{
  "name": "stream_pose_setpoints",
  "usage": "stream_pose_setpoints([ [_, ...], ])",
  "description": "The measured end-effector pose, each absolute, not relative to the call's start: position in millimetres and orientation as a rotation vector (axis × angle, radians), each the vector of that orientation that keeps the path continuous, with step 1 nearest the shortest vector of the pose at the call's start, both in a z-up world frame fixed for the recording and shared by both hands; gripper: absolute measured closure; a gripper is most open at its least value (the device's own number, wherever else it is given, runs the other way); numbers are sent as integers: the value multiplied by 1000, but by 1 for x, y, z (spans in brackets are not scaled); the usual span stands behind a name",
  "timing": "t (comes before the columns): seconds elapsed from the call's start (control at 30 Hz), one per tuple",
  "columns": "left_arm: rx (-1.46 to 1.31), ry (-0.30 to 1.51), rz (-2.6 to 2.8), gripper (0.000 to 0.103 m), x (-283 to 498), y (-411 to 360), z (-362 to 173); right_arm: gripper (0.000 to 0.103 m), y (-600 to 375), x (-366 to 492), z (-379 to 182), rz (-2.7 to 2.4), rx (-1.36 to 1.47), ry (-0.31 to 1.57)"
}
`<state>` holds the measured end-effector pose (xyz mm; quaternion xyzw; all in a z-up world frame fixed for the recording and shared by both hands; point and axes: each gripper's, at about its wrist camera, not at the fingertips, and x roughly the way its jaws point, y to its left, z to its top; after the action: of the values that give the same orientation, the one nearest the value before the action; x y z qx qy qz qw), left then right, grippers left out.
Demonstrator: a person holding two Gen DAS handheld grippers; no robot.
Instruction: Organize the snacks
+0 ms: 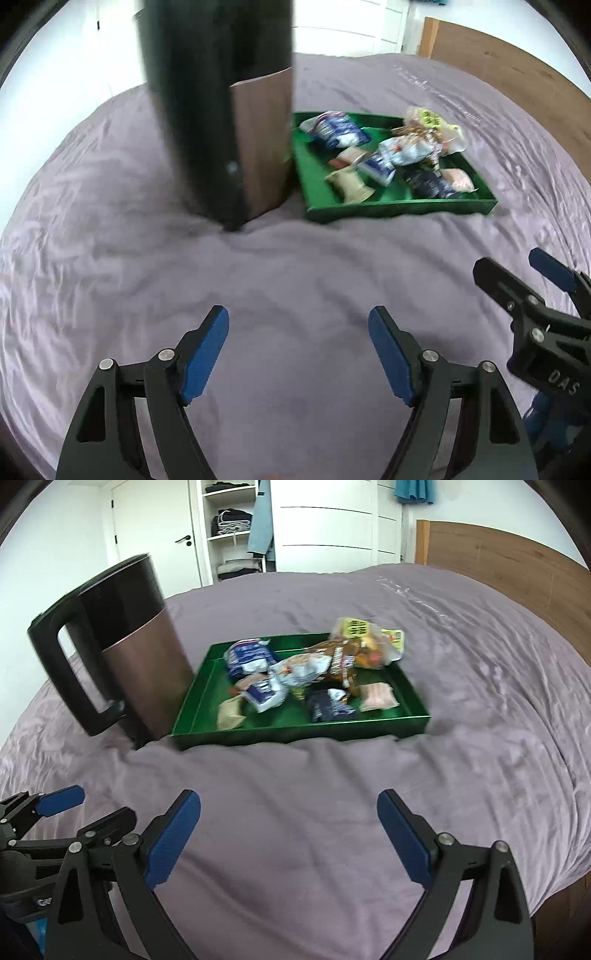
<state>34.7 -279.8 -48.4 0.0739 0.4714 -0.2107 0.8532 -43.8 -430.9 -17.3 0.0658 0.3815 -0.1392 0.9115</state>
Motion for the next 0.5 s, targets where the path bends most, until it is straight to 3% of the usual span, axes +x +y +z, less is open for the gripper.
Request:
stream_pose_setpoints([
  [0.5, 231, 982, -479, 29, 53, -281, -63, 0, -491, -36, -42, -354, 93, 805],
])
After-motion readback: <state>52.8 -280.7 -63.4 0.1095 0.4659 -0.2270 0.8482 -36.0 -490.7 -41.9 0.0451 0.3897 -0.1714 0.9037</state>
